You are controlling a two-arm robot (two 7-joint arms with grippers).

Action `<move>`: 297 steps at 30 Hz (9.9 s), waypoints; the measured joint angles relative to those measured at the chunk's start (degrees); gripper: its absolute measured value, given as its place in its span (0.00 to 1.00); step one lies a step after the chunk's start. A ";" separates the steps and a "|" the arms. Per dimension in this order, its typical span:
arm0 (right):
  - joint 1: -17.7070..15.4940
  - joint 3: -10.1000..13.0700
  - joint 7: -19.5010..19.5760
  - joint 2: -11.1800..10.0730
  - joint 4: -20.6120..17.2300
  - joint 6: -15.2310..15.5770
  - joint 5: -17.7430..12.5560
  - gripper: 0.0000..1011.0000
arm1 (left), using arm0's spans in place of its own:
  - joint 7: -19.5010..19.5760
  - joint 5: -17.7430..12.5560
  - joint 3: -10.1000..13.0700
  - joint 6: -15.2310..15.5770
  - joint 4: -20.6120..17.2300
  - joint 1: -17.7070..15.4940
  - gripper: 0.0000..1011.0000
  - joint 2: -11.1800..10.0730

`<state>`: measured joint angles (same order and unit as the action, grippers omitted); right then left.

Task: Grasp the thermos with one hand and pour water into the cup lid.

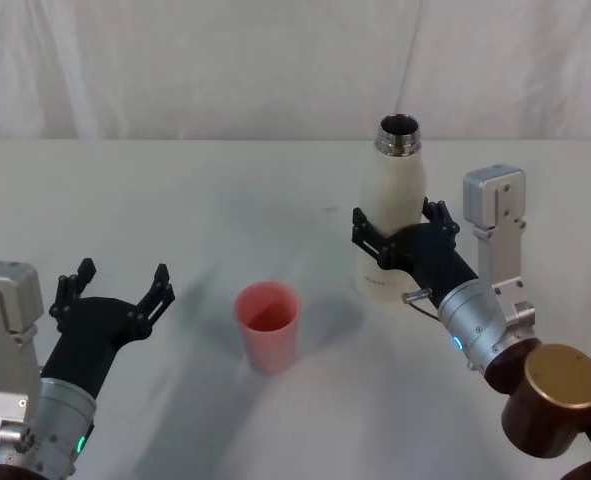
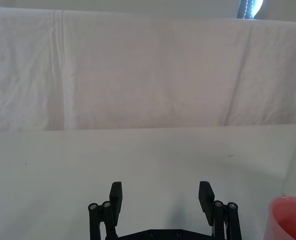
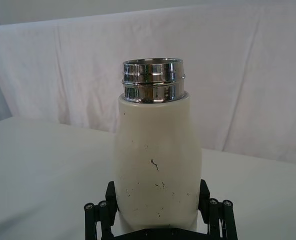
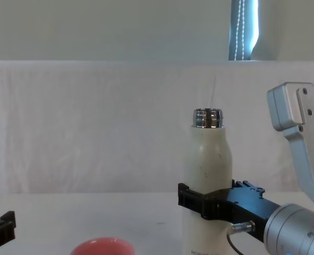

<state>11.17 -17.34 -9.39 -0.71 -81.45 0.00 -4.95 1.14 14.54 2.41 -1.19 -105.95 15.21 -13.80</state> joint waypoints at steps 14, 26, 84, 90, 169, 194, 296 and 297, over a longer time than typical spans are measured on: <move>-0.35 0.11 0.50 -0.07 -1.00 0.97 -0.10 0.95 | 0.00 0.00 0.00 0.00 0.00 0.00 0.99 0.00; -1.54 0.52 0.63 -1.15 -5.69 2.41 -0.02 0.95 | 0.00 0.00 0.00 0.00 0.00 0.00 0.99 0.00; -1.65 0.58 0.67 -1.27 -6.21 2.42 0.01 0.95 | 0.00 0.00 0.00 0.00 0.00 0.00 0.99 0.00; -1.66 0.58 0.66 -1.27 -6.21 2.42 0.01 0.95 | 0.00 0.00 0.00 0.00 0.00 0.00 0.99 0.00; 0.98 -14.17 3.16 -14.85 -12.72 5.26 49.72 0.95 | 0.00 0.00 0.00 0.00 0.00 0.00 0.99 0.00; 0.32 -17.23 2.09 -17.24 -14.07 7.17 58.26 0.95 | 0.00 0.00 0.00 0.00 0.00 0.00 0.99 0.00; 2.55 -20.28 -1.41 -19.59 -15.75 9.40 64.89 0.95 | 0.00 0.00 0.00 0.00 0.00 0.00 0.99 0.00; 2.56 -20.29 -1.41 -19.60 -15.75 9.40 64.91 0.95 | 0.00 0.00 0.00 0.00 0.00 0.00 0.99 0.00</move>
<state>13.73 -37.63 -10.79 -20.31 -97.20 9.40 59.96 1.14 14.54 2.42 -1.19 -105.95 15.21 -13.80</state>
